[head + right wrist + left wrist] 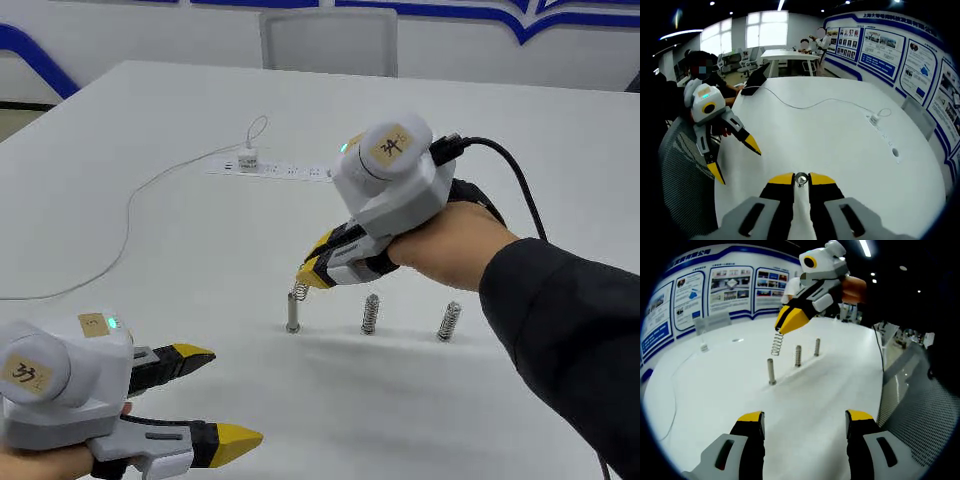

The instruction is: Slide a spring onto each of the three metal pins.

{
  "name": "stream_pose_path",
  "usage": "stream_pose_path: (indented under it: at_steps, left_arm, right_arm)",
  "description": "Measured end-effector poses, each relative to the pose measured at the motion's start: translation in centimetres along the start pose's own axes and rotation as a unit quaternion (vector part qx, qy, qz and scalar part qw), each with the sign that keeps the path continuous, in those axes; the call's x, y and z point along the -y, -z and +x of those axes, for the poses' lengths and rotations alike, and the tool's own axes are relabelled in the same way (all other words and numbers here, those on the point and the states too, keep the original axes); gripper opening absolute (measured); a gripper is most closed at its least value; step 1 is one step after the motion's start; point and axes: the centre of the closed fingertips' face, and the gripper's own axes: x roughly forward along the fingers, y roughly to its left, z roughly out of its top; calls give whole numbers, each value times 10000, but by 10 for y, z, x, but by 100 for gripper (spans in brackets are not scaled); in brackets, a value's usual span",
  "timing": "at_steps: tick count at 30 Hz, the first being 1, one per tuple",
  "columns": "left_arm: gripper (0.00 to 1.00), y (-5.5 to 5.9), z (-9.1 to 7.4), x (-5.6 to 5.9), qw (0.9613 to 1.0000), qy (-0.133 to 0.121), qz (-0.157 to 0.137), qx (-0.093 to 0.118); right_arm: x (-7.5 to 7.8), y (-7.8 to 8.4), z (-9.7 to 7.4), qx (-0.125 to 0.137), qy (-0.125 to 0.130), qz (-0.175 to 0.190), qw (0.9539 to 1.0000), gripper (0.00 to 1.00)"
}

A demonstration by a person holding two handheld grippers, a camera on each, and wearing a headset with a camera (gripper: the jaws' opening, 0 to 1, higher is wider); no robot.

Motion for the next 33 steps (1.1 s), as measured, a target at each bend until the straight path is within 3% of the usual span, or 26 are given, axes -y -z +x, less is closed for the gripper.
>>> stream_pose_path:
  at_steps: [24,33]
  left_arm:
    - [68,-1,-1,-4,10000,-42,-31,73]
    - [68,-1,-1,-5,9999,-55,-44,77]
  right_arm:
    - [6,6,27,-491,-187,70,9986,12]
    - [7,20,42,-684,-254,226,9971,12]
